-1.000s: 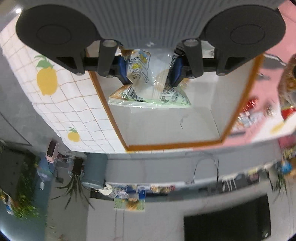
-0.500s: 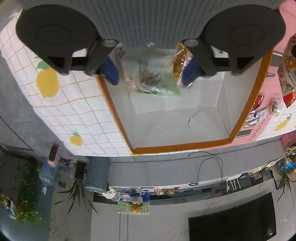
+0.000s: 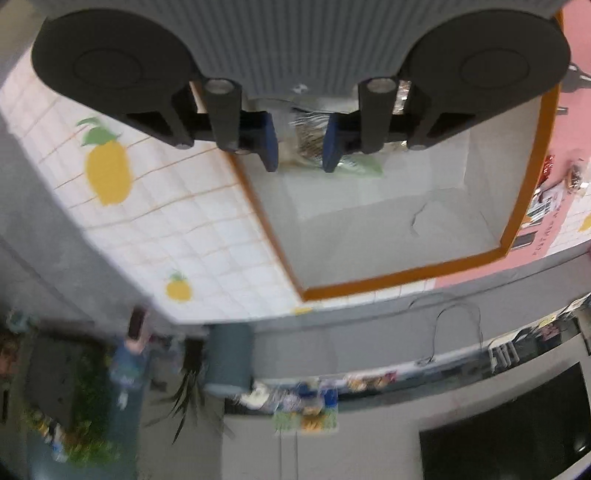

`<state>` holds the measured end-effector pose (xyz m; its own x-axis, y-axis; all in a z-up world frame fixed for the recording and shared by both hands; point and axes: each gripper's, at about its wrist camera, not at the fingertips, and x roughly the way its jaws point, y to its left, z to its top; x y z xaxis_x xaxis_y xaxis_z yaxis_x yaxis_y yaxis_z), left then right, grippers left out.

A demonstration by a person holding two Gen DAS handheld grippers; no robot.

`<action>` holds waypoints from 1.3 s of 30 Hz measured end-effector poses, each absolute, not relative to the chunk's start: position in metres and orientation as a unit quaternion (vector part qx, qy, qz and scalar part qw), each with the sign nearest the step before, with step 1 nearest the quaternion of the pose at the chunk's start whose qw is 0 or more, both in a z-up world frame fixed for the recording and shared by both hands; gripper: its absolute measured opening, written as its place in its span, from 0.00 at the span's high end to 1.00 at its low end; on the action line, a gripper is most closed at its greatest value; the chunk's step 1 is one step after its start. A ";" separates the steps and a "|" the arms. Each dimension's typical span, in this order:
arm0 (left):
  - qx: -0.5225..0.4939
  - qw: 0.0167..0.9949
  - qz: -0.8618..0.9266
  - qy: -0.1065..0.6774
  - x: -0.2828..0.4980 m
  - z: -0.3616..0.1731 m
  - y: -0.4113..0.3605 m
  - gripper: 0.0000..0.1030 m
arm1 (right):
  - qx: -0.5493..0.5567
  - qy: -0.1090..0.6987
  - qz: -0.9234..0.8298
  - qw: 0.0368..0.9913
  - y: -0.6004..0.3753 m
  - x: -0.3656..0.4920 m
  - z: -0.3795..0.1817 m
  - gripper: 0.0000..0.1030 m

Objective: Organize snacks
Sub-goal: 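Lower the stick-snack bag into the orange box and open the left gripper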

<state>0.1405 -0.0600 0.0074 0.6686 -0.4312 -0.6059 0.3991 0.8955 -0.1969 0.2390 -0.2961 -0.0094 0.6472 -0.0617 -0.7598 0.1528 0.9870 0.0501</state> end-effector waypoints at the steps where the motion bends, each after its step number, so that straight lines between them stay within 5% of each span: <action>1: -0.023 0.913 -0.227 0.338 0.140 0.007 -0.060 0.54 | 0.039 0.440 -0.034 0.896 -0.290 0.246 -0.016 0.76; 11: -0.016 0.911 -0.223 0.347 0.144 0.000 -0.063 0.54 | -0.024 0.505 0.019 0.863 -0.254 0.269 -0.035 0.71; 24: 0.004 0.914 -0.225 0.337 0.133 0.028 -0.082 0.54 | 0.128 0.373 -0.003 0.919 -0.295 0.188 0.028 0.69; 39: 0.020 0.885 -0.234 0.401 0.191 0.018 -0.159 0.54 | 0.197 0.327 -0.028 0.924 -0.336 0.133 0.035 0.65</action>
